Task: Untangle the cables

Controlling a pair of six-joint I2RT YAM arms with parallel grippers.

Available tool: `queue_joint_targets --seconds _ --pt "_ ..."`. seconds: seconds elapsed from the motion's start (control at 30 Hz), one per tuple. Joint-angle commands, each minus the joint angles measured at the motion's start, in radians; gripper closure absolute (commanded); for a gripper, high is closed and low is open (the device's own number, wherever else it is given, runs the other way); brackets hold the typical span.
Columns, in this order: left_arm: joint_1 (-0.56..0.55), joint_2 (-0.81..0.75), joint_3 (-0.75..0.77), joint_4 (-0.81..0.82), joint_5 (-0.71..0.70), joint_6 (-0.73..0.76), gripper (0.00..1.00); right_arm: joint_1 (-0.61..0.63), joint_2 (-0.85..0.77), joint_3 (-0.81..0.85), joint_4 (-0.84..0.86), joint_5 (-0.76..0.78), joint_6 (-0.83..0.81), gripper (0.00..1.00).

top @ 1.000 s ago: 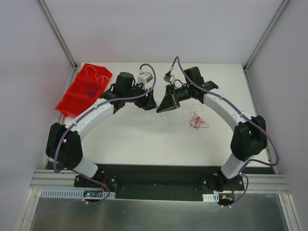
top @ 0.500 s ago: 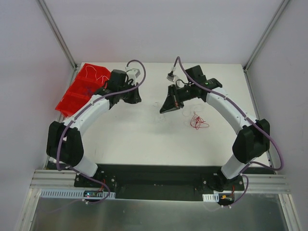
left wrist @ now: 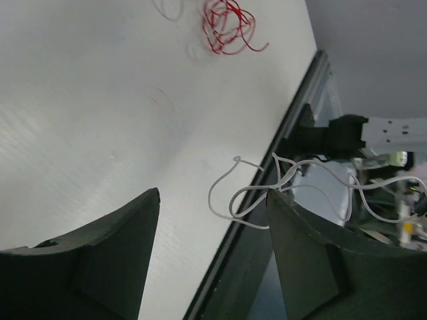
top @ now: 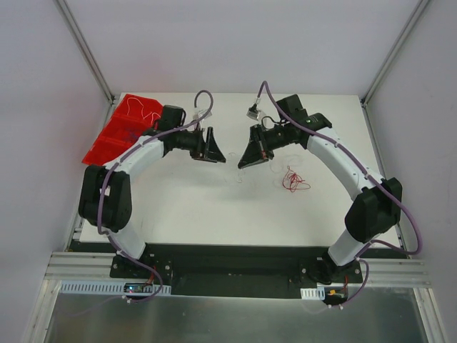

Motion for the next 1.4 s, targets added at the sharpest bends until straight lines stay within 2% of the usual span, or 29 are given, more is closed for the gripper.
queue_joint_targets --seconds 0.0,0.1,0.3,0.47,0.6,0.67,0.73,0.83,0.87,0.97,1.03,1.13,1.17,1.23,1.3,1.37 --pt "-0.019 0.066 -0.01 0.116 0.272 -0.135 0.37 -0.002 -0.008 0.052 0.08 -0.119 0.051 1.0" --pt "-0.025 0.078 -0.023 0.196 0.321 -0.192 0.44 -0.002 -0.008 0.056 0.089 -0.119 0.057 1.0" --pt "-0.035 0.109 -0.021 0.265 0.293 -0.256 0.59 0.001 -0.017 0.046 0.108 -0.12 0.074 1.0" --pt "-0.035 0.129 -0.026 0.392 0.315 -0.37 0.58 0.003 -0.023 0.04 0.109 -0.12 0.076 1.0" --pt "-0.035 0.137 -0.047 0.522 0.328 -0.465 0.61 0.004 -0.021 0.042 0.108 -0.127 0.076 1.0" --pt "-0.037 0.143 -0.058 0.596 0.331 -0.523 0.67 0.006 -0.021 0.037 0.106 -0.128 0.074 1.0" --pt "-0.034 0.146 -0.064 0.645 0.327 -0.552 0.79 0.004 -0.021 0.034 0.103 -0.128 0.071 1.0" --pt "-0.031 0.131 -0.061 0.61 0.283 -0.513 0.97 0.004 -0.021 0.036 0.091 -0.122 0.061 1.0" --pt "-0.028 0.117 -0.062 0.583 0.258 -0.485 1.0 0.006 -0.021 0.037 0.082 -0.119 0.054 1.0" --pt "-0.017 0.06 -0.056 0.446 0.142 -0.361 1.0 0.006 -0.02 0.045 0.042 -0.076 0.028 1.0" --pt "-0.017 0.014 -0.039 0.301 0.021 -0.237 1.0 0.006 -0.014 0.066 -0.028 -0.003 -0.016 1.0" --pt "-0.014 -0.07 -0.047 0.188 -0.168 -0.131 1.0 0.012 0.006 0.112 -0.151 0.119 -0.097 1.0" --pt "-0.011 -0.083 -0.047 0.168 -0.191 -0.114 1.0 0.015 0.012 0.121 -0.173 0.136 -0.111 1.0" --pt "-0.006 -0.075 -0.035 0.165 -0.112 -0.095 1.0 0.014 0.017 0.12 -0.176 0.133 -0.111 1.0" --pt "-0.012 -0.051 -0.024 0.168 0.046 -0.097 0.85 0.015 0.023 0.12 -0.164 0.104 -0.104 1.0" --pt "-0.029 -0.044 -0.033 0.186 0.118 -0.1 0.62 0.015 0.031 0.125 -0.142 0.058 -0.091 1.0"
